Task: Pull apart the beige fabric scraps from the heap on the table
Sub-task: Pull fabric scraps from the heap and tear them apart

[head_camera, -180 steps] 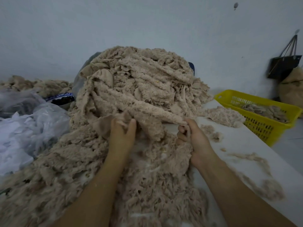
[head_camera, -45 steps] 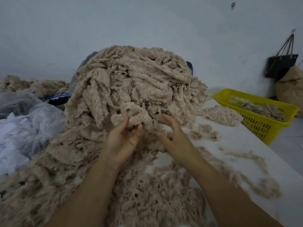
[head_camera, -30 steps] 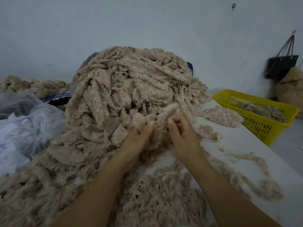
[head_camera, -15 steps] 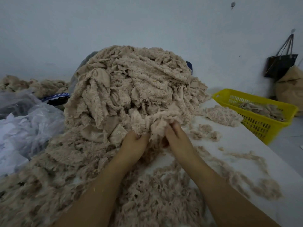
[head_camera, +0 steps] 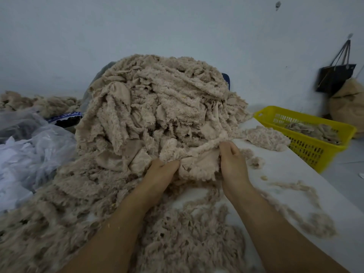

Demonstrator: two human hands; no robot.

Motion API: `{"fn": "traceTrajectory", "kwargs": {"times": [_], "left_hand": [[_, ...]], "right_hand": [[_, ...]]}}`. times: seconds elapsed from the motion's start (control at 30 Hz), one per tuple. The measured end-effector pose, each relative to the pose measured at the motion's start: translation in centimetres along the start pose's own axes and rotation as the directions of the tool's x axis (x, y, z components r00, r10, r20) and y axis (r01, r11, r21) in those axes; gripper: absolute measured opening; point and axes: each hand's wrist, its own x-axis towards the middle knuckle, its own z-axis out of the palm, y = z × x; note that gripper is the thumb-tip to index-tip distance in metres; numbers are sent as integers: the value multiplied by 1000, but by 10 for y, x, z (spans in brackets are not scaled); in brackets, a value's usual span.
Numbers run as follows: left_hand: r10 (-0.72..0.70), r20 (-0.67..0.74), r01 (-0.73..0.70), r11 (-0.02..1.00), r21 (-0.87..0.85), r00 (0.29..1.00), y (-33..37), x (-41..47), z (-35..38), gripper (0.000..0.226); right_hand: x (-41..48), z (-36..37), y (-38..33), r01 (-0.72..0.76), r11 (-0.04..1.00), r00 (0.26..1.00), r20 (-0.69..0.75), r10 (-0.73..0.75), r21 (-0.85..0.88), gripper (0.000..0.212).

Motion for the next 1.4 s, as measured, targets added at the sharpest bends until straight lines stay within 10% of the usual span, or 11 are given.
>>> {"fn": "traceTrajectory", "kwargs": {"times": [0.13, 0.27, 0.5, 0.6, 0.73, 0.97, 1.2, 1.3, 1.4], "left_hand": [[96, -64, -99, 994, -39, 993, 1, 2, 1, 13], [87, -40, -93, 978, -186, 995, -2, 6, -1, 22], [37, 171, 15, 955, -295, 985, 11, -1, -3, 26], [50, 136, -30, 989, -148, 990, 10, -1, 2, 62], [133, 24, -126, 972, -201, 991, 6, -1, 5, 43], [132, 74, -117, 977, -179, 988, 11, -4, 0, 31], [113, 106, -58, 905, -421, 988, 14, -3, -15, 28], [145, 39, -94, 798, -595, 989, 18, 0, -22, 25], [44, -62, -70, 852, -519, 997, 13, 2, -11, 41]], "right_hand": [[0, 1, -2, -95, 990, 991, 108, 84, 106, 52], [-2, 4, -4, -214, 959, 954, 251, 164, 186, 6], [0, 7, 3, -204, 955, 925, 360, 117, 214, 22], [0, 6, 3, -237, 947, 920, 364, 147, 217, 19], [-1, 9, 4, -294, 920, 899, 401, 175, 259, 22], [0, 9, 3, -259, 929, 929, 330, 165, 266, 21], [20, -11, 1, -117, 922, 987, -61, 149, 369, 32], [26, -29, 2, -98, 984, 985, -130, 118, 151, 37], [7, -10, 9, 4, 948, 992, 120, 36, -317, 65]]}}
